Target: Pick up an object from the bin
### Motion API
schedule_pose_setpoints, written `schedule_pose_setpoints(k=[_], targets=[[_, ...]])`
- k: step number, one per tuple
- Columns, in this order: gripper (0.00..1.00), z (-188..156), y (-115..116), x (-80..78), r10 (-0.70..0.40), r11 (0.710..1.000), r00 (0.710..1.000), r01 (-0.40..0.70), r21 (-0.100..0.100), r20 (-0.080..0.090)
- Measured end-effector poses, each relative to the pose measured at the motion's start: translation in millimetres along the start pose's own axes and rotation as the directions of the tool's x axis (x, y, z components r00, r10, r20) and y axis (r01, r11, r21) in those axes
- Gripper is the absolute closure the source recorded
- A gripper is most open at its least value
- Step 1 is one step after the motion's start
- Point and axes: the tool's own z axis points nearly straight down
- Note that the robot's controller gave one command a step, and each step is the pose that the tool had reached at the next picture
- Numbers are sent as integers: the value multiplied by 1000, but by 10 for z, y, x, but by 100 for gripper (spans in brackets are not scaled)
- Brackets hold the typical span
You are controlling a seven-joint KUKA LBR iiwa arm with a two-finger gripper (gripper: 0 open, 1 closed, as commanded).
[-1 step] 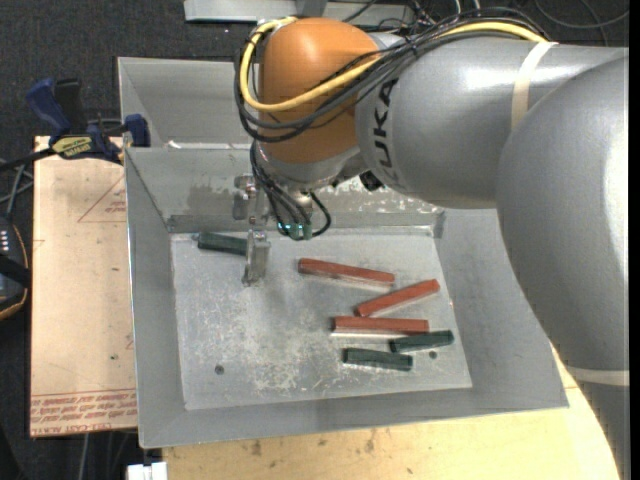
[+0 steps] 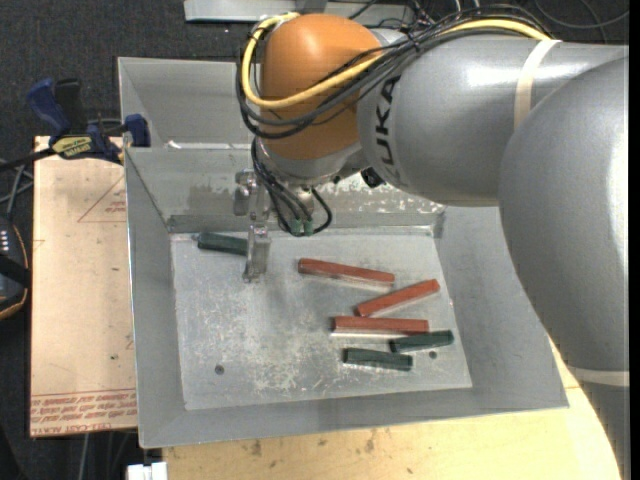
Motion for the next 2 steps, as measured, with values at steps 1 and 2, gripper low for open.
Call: schedule_pose_setpoints(k=[1,2], targets=[[0,518,-88,-101,121,993,993,-121,-1,3],[0,1353,-229,-210,278,960,960,-278,1,-1]])
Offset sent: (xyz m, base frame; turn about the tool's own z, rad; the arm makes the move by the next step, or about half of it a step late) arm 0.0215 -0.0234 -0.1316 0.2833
